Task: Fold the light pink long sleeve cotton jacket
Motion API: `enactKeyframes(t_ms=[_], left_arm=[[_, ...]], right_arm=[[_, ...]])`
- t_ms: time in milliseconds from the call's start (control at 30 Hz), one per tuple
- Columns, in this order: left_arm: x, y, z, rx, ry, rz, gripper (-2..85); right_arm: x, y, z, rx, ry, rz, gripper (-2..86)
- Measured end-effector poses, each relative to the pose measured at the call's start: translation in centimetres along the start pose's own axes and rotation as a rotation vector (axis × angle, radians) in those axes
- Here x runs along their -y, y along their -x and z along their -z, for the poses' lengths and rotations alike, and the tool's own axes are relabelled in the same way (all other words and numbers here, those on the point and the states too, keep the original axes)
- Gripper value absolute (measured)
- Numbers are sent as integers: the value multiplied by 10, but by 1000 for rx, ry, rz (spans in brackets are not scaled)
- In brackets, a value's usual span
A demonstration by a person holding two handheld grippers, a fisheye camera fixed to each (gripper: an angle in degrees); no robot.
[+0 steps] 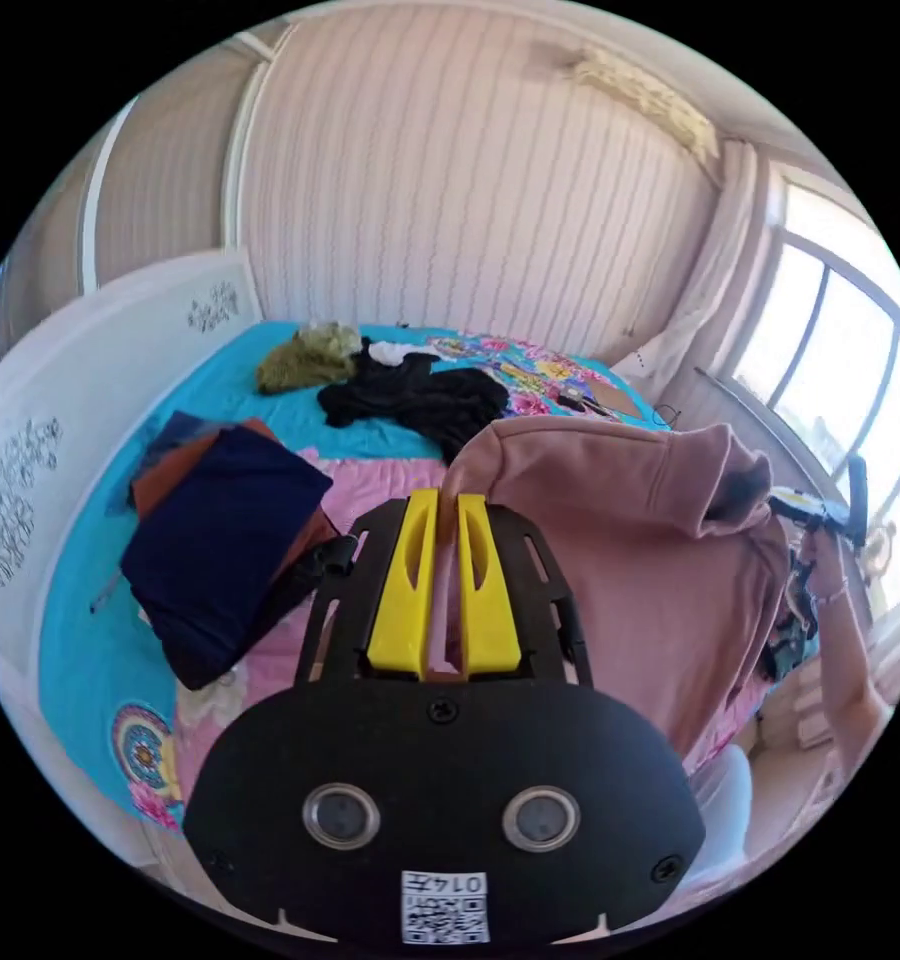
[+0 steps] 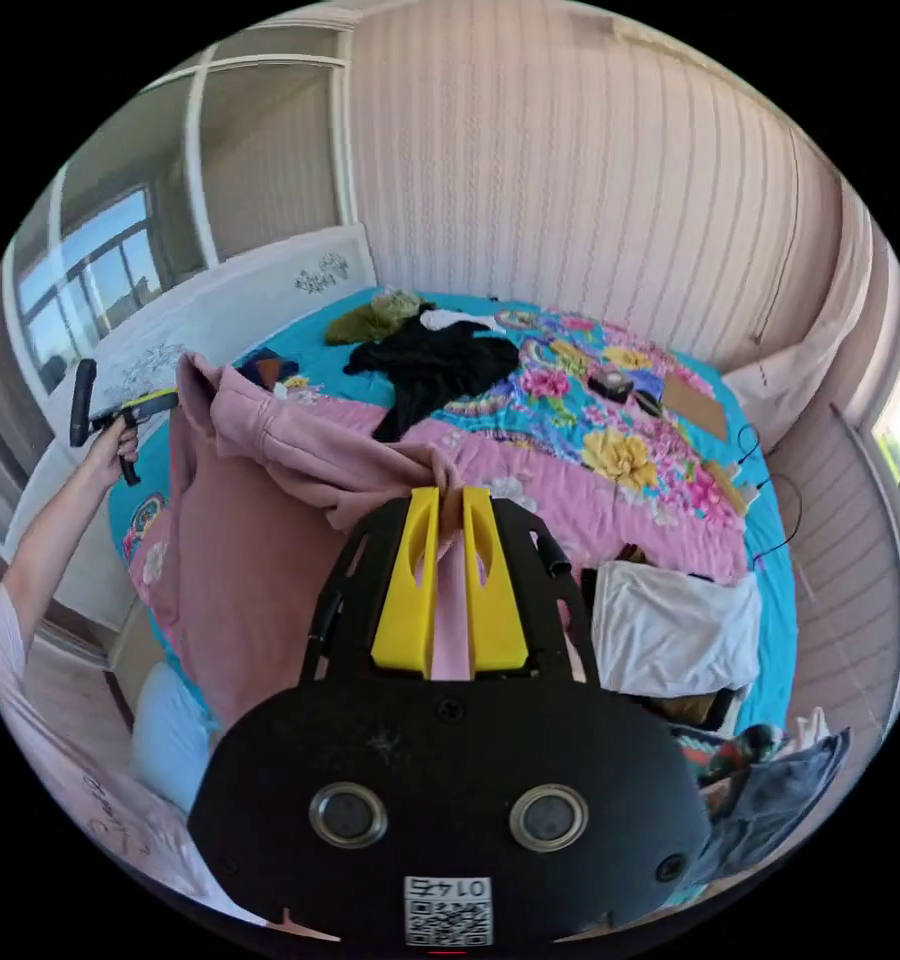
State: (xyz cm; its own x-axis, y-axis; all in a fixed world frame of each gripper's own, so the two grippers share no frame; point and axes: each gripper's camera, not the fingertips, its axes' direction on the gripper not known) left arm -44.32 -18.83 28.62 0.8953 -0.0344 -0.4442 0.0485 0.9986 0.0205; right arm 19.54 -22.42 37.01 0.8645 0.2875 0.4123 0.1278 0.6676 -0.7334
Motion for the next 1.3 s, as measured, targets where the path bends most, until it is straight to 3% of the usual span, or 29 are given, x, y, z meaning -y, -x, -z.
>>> enactKeyframes(t_ms=[100,200,300,400,533,667,867,1067,1200,1300], left_arm=[[-24,7,-41,-93,-7,-10,-3],[-68,1,-58,-149,83,-153,3],[-136,4,-62,-232,216,-215,33],[-200,13,-58,-260,352,-156,63],[-258,15,-59,-212,422,-74,84],[-275,11,-82,-216,449,-78,99],[-266,26,-108,-259,481,-2,2],[-250,36,-74,-259,345,-36,-9],[-243,44,-63,-211,304,-41,-10],[-252,41,-100,-112,393,-76,-9]], right_arm=[[-8,-19,-54,36,88,-80,48],[-52,-20,-67,46,94,38,50],[-118,-27,-71,119,151,19,63],[-184,-29,-63,191,216,-52,80],[-244,-26,-32,117,175,-194,97],[-254,-31,-41,131,236,-252,106],[-241,-54,-59,164,330,-272,46],[-234,-80,-27,269,292,-233,25],[-235,-91,-11,374,295,-201,23],[-242,-98,-31,355,354,-192,26]])
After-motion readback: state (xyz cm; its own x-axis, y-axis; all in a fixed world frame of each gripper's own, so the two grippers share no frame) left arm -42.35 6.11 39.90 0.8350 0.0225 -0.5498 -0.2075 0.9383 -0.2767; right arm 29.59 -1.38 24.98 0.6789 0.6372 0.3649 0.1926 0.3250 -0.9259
